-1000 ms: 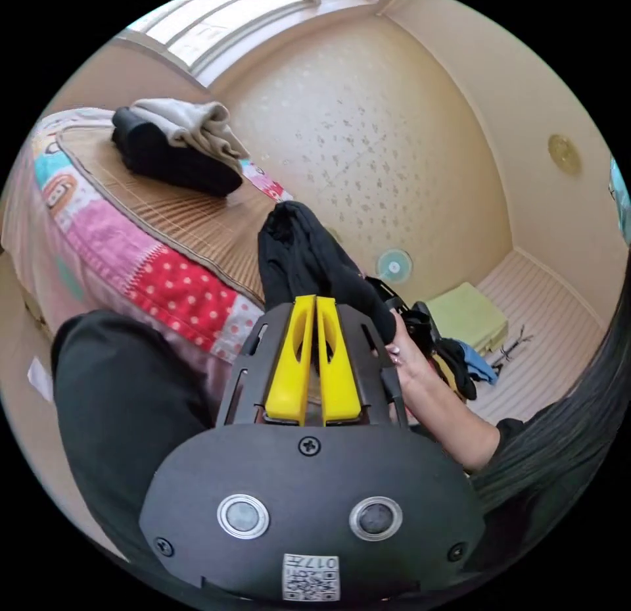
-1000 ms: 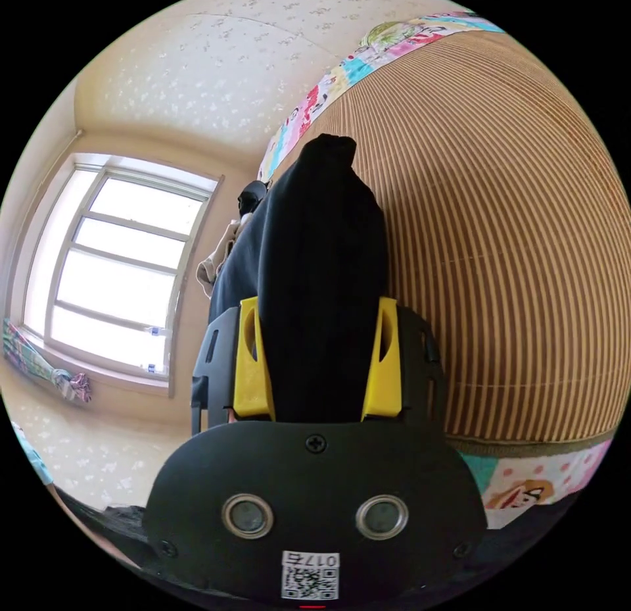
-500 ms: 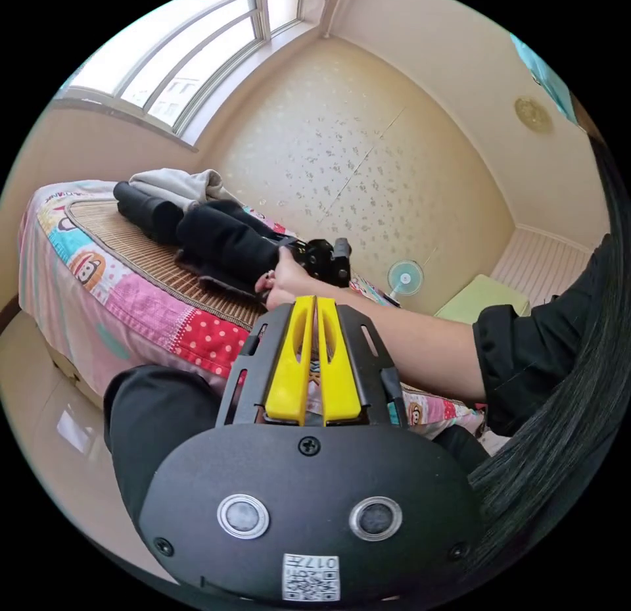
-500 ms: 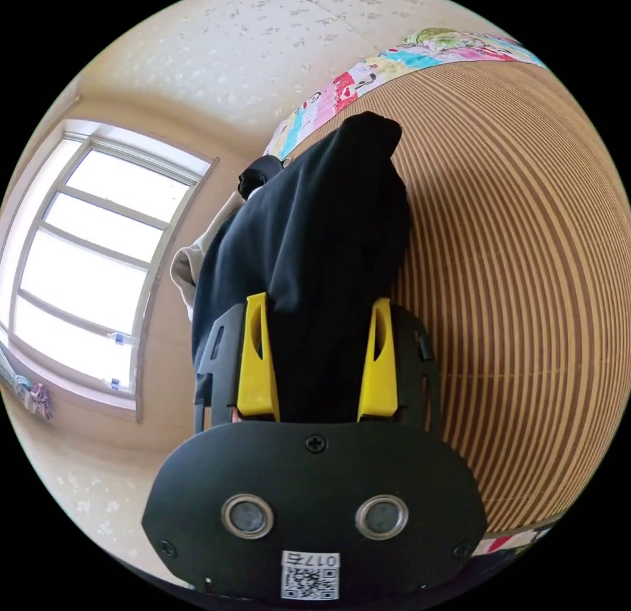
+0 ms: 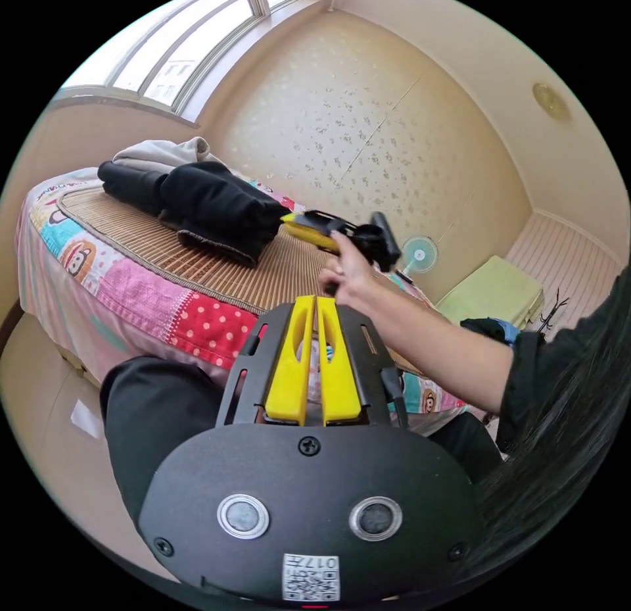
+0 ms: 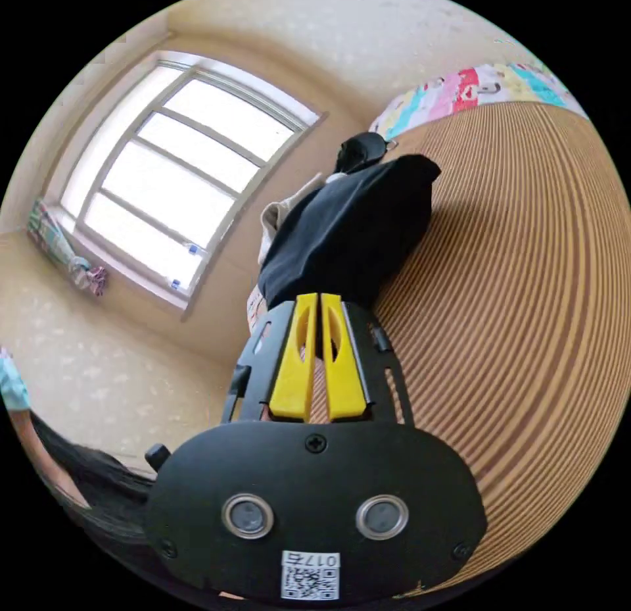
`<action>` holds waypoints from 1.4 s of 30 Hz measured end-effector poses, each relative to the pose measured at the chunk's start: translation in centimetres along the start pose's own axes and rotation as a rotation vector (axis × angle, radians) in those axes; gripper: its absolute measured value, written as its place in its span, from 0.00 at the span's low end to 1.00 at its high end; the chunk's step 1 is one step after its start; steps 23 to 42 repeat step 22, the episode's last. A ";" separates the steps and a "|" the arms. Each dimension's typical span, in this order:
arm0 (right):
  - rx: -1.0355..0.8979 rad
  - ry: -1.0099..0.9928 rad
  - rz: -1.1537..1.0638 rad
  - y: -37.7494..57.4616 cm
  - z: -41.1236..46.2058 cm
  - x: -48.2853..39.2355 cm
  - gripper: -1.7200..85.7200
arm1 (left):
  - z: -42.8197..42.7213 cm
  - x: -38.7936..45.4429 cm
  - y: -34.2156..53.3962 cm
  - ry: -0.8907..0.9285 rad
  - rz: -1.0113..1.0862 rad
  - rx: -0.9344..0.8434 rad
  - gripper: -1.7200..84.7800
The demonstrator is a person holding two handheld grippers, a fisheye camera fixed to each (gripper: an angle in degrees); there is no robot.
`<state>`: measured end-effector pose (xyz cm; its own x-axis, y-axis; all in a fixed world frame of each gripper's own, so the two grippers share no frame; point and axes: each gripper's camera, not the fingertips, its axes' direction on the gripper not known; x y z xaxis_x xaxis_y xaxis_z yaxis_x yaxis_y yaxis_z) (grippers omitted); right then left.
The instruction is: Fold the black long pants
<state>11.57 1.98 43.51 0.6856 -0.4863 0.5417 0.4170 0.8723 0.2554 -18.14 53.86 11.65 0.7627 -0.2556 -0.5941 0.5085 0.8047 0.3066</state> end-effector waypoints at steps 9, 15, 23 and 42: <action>0.034 0.811 0.149 22.9 -20.7 -1.2 0.03 | 5.2 7.0 1.1 -0.011 0.182 -0.168 0.01; 0.087 0.911 0.427 29.2 -26.5 -1.1 0.04 | 11.3 13.4 -2.2 -0.268 0.348 -0.172 0.01; 0.278 1.137 0.377 26.9 -34.1 -5.3 0.08 | 19.9 9.7 1.5 -0.367 0.383 -0.282 0.01; 0.278 1.137 0.377 26.9 -34.1 -5.3 0.08 | 19.9 9.7 1.5 -0.367 0.383 -0.282 0.01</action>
